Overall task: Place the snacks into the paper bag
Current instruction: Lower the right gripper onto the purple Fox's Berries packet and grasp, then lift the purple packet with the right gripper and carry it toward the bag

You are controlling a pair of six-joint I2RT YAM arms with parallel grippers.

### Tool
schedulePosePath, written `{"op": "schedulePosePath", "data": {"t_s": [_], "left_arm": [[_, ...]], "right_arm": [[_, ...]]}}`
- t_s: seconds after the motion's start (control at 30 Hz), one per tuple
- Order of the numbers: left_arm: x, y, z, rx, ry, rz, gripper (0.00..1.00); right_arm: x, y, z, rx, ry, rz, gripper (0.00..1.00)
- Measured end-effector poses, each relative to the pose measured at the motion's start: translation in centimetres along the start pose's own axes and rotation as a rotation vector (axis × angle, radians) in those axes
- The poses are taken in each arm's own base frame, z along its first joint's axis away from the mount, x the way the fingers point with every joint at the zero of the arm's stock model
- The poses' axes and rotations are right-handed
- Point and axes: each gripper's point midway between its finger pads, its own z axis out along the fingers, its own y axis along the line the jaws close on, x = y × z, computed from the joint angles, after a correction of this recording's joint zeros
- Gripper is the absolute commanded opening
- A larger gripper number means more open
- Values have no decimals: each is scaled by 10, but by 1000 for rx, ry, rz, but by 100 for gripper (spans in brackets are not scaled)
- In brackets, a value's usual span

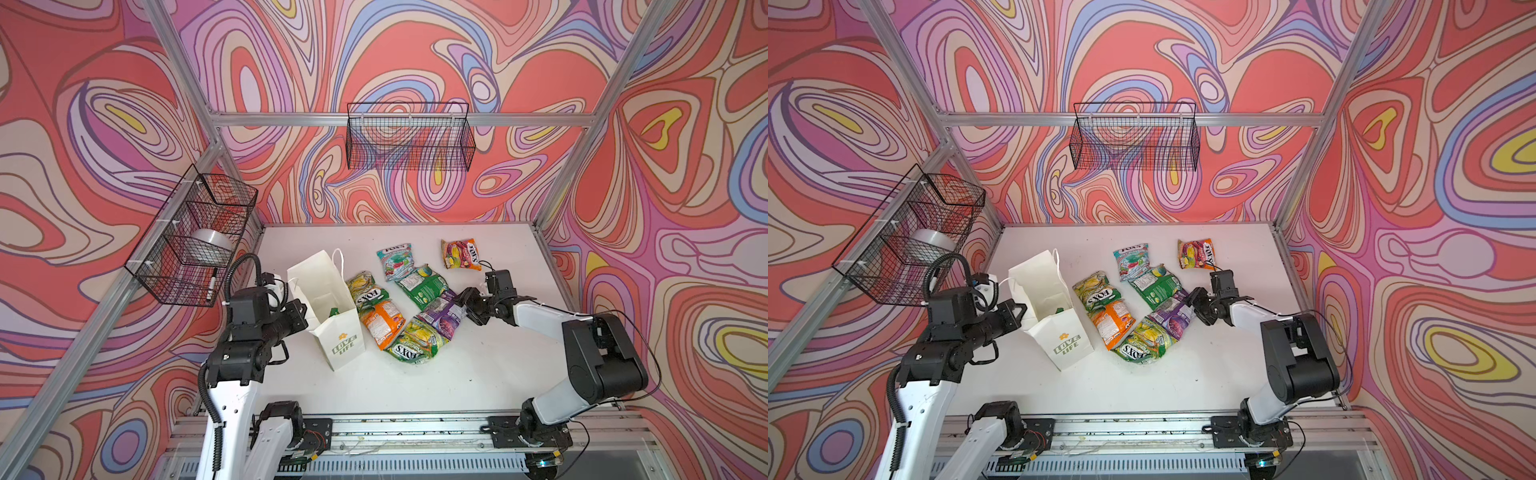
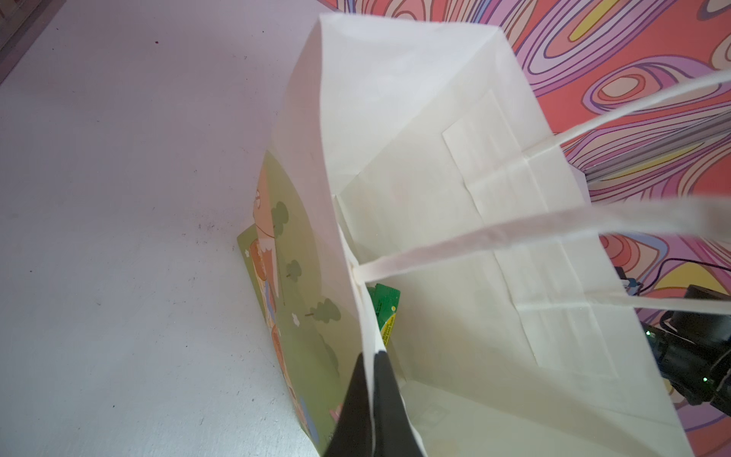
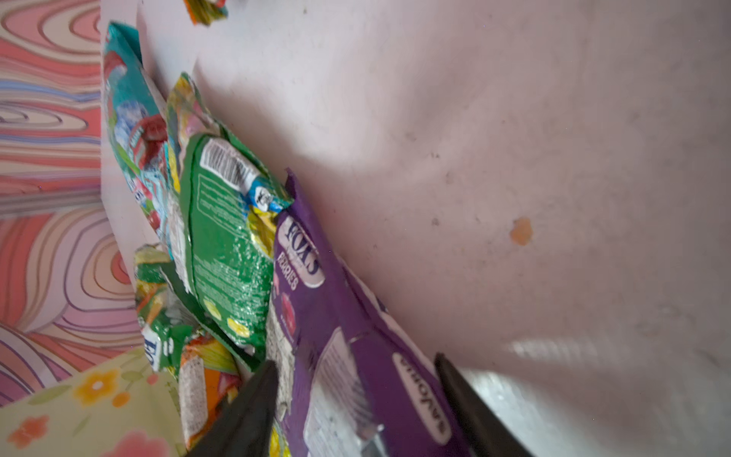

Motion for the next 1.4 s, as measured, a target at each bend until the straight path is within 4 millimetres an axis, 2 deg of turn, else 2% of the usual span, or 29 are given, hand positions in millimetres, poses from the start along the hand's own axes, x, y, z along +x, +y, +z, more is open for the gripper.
{"op": "schedulePosePath", "data": {"t_s": [0.3, 0.47, 0.7, 1.03, 1.4], "left_arm": [[0, 0, 0, 2, 1, 0, 0], [0, 0, 1, 4, 1, 0, 0], [0, 0, 1, 5, 0, 1, 0], [1, -2, 2, 17, 5, 1, 0], [2, -5, 1, 29, 6, 7, 0]], "right_arm": [[0, 0, 0, -1, 1, -16, 13], [0, 0, 0, -3, 4, -14, 0], [-2, 12, -14, -17, -11, -22, 0], [-25, 71, -69, -127, -125, -94, 0], [-35, 103, -111, -156, -201, -155, 0]]}}
